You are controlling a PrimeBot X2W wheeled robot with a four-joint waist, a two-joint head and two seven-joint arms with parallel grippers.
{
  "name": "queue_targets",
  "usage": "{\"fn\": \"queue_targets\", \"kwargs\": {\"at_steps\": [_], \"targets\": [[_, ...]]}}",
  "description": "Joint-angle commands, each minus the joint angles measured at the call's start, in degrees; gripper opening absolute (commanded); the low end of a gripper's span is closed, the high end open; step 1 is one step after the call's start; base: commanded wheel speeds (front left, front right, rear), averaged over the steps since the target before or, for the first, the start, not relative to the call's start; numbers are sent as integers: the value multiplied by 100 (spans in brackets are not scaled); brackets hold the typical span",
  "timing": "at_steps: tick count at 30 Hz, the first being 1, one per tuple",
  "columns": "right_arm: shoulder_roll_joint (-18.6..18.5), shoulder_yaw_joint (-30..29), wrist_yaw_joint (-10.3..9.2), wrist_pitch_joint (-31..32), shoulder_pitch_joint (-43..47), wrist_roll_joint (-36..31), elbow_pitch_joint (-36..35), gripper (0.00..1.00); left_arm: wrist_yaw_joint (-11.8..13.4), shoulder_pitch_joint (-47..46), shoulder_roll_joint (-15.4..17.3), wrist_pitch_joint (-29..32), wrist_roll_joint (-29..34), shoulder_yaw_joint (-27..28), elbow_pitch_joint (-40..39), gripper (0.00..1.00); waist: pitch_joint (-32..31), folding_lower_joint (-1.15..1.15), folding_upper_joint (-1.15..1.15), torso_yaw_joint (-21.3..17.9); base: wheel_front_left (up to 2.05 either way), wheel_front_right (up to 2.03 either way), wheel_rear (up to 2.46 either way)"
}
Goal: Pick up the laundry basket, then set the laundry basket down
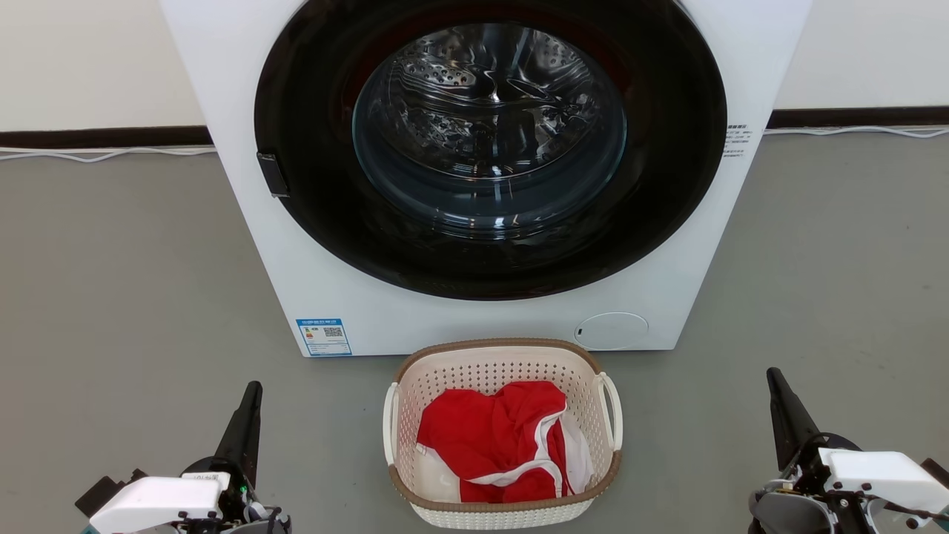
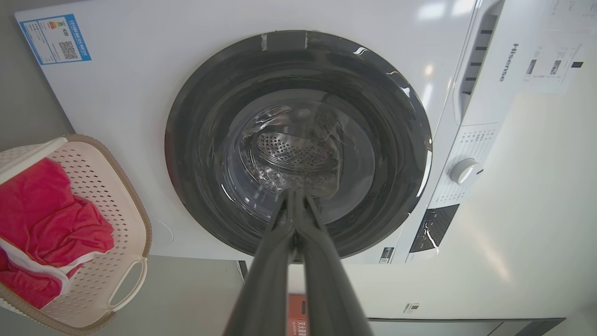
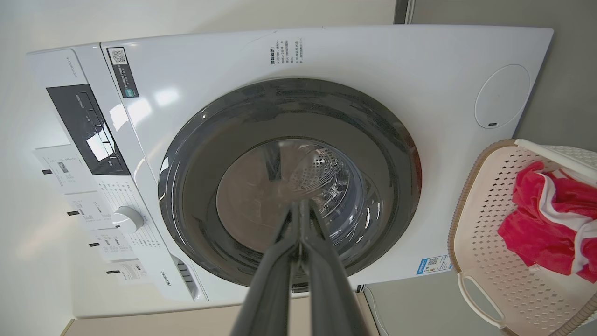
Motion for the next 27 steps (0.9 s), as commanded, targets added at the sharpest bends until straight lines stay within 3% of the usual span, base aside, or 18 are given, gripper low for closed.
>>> {"fn": "queue_targets", "kwargs": {"at_steps": [1,27], "targets": [[-71,111,42,42,-234,37,-173,0,-36,-321,57,34,-28,176,-166,0,0,0,0,0,0,0,0],[-71,111,42,42,-234,37,-173,0,-36,-321,57,34,-28,176,-166,0,0,0,0,0,0,0,0]]}}
